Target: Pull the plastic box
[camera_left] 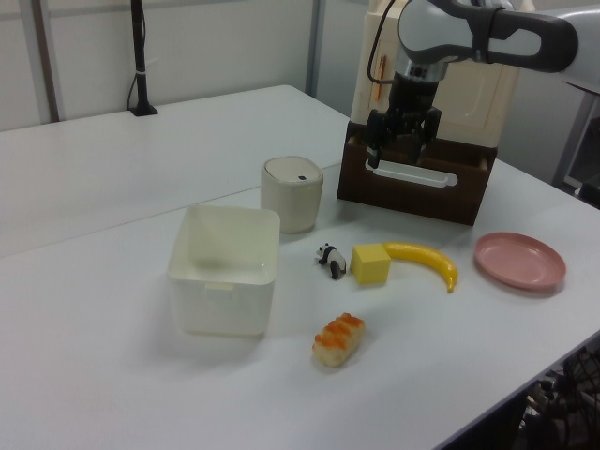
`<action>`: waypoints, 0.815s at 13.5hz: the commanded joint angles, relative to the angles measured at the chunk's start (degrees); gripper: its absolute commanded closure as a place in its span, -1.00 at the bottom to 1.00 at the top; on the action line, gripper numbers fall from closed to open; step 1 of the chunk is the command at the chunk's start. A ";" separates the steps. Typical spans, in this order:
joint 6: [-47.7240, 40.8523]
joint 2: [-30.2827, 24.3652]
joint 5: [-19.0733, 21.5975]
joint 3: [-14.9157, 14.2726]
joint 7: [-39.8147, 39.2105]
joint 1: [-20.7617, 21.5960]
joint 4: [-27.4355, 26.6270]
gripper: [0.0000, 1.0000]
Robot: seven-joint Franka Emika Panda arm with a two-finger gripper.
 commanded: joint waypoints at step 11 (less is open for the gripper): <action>-3.01 -0.14 1.27 -0.52 -0.37 0.21 3.99 -1.00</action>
